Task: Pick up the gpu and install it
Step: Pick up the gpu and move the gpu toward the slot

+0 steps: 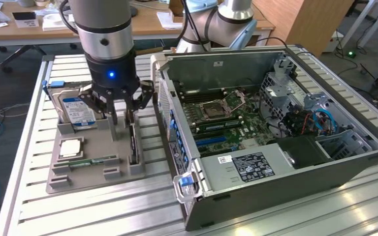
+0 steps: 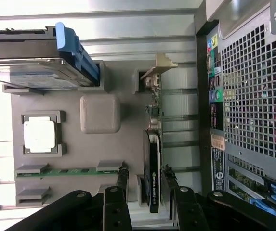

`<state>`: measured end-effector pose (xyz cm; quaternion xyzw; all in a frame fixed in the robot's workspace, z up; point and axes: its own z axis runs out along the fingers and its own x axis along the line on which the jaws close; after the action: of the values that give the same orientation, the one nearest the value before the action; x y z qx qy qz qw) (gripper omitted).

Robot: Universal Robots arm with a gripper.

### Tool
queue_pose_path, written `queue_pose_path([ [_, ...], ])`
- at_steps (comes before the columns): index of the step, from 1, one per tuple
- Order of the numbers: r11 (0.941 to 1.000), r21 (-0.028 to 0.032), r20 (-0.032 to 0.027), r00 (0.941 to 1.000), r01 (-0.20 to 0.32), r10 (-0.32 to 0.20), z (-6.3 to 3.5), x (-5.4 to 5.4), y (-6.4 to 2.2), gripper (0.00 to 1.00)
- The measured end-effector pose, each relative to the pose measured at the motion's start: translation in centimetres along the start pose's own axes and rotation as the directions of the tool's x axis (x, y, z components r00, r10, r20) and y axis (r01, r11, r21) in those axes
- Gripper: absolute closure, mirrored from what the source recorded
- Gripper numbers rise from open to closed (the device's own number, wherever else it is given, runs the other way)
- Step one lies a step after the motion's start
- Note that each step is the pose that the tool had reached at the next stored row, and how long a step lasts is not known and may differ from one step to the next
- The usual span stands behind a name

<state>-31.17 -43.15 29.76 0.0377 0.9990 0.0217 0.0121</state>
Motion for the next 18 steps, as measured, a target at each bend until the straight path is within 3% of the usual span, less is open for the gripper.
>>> queue_pose_path([
  [7, 1.0000, 0.0000, -0.0002, 1.0000, 0.000, 0.000, 0.24, -0.80, 0.04, 0.58],
  [18, 1.0000, 0.0000, -0.0002, 1.0000, 0.000, 0.000, 0.54, -0.87, 0.04, 0.58],
])
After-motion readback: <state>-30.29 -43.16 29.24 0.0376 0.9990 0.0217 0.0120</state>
